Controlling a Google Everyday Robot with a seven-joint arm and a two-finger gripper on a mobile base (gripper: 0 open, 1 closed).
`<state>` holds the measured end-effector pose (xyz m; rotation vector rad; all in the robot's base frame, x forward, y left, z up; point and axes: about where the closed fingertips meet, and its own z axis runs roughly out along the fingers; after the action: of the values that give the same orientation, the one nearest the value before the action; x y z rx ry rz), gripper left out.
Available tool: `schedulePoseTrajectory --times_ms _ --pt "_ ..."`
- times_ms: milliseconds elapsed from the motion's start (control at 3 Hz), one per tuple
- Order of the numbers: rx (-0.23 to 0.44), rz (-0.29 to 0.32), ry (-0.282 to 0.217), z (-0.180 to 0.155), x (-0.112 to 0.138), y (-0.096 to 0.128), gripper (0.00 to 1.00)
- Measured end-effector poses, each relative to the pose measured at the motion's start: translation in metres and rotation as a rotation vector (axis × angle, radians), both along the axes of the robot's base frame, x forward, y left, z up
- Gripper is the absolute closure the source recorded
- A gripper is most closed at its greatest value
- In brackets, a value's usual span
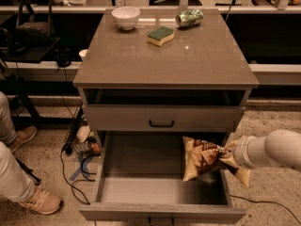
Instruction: Pick brown chip bag from middle drawer and place on counter
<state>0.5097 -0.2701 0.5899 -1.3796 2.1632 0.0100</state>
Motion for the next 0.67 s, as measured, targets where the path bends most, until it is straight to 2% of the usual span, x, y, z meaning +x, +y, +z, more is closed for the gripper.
schedulePoseTrajectory --times_ms 333,667 --pt "0.143 0.013 -0.099 0.058 0.009 -0.006 1.0" --pt "0.208 0.048 -0.233 0.132 0.011 -0.008 1.0"
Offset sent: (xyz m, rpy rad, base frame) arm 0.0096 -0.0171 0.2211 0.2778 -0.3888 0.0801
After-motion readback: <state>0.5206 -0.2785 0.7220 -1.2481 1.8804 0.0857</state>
